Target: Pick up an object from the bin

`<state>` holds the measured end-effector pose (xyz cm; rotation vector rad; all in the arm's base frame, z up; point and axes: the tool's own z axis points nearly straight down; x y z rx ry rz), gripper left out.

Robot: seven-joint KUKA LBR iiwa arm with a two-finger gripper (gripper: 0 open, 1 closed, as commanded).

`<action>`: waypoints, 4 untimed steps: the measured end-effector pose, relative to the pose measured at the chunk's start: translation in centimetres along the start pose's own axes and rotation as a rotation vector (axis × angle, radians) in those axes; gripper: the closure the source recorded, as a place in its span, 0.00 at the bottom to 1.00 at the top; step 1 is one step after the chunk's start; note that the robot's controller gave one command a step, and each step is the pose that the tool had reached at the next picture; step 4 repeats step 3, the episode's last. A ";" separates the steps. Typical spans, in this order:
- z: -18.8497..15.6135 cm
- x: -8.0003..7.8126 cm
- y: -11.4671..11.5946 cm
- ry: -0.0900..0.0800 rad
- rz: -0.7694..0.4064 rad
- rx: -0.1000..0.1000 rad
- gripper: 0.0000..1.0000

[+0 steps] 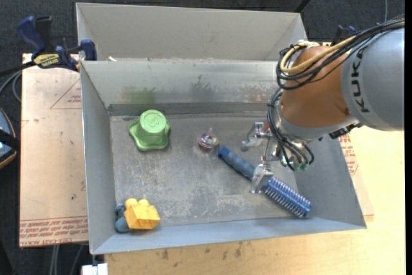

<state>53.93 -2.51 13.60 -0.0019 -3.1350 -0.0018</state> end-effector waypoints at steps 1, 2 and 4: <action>5.6 0.4 0.2 -0.012 0.050 -0.001 0.00; 5.4 0.4 0.1 -0.011 0.049 -0.001 1.00; -7.0 -0.4 0.4 -0.017 0.007 0.001 1.00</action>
Offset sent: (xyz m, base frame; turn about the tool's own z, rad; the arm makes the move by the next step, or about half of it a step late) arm -0.0057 0.0006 -0.0555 0.0493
